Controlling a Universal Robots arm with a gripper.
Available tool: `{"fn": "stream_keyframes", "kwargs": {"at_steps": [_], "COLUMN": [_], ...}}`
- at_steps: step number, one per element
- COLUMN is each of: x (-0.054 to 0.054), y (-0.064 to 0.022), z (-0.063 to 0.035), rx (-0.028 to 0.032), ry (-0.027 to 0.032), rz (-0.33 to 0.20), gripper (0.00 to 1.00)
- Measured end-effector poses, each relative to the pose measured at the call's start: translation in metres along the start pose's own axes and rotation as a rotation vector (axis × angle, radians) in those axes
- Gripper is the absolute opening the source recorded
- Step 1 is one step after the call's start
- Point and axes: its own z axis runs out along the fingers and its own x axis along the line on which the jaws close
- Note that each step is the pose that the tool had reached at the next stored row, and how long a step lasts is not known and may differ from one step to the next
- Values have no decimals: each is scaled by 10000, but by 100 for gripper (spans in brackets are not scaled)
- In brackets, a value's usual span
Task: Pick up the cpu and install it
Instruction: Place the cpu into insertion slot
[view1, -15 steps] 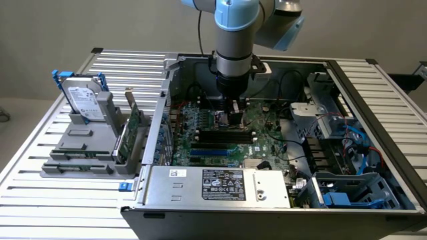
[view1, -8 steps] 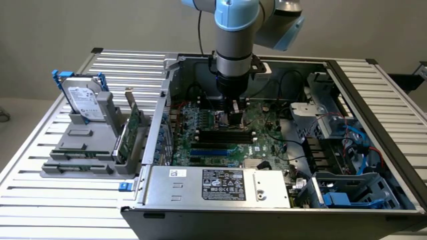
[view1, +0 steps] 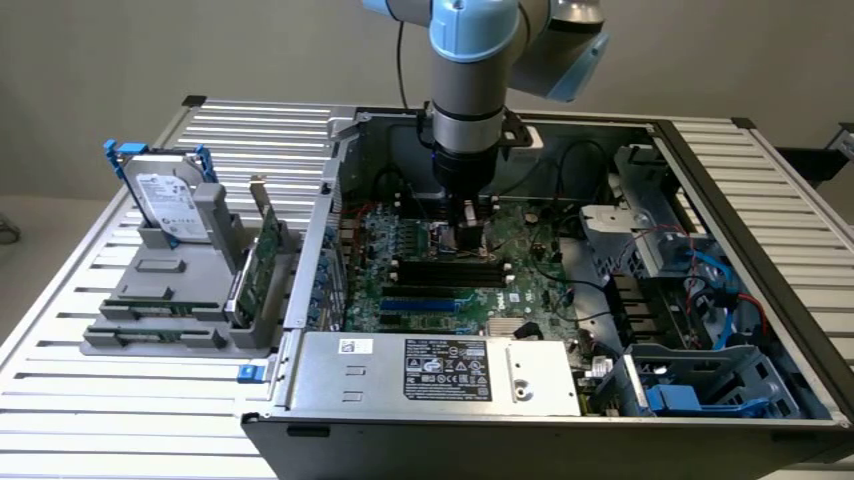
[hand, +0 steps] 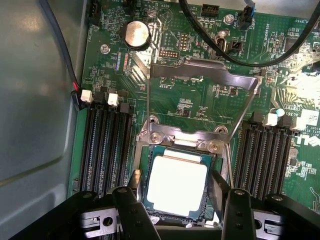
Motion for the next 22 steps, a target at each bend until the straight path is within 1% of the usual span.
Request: {"fn": "stream_keyframes", "kwargs": {"at_steps": [11,12,13,14,15,22], "x": [0,-2,-3,-2,-1,-3], "y": [0,0,-1,-1,0,3], "z": [-1,-3,-4,-4,-2,-1], "rx": [165,183,197,208,217,266], "ry": [-20,-33,-36,-31,-29,-51], "rz": [646,687,726,763,798,1035], "gripper": [63,63,61,61,58,57]}}
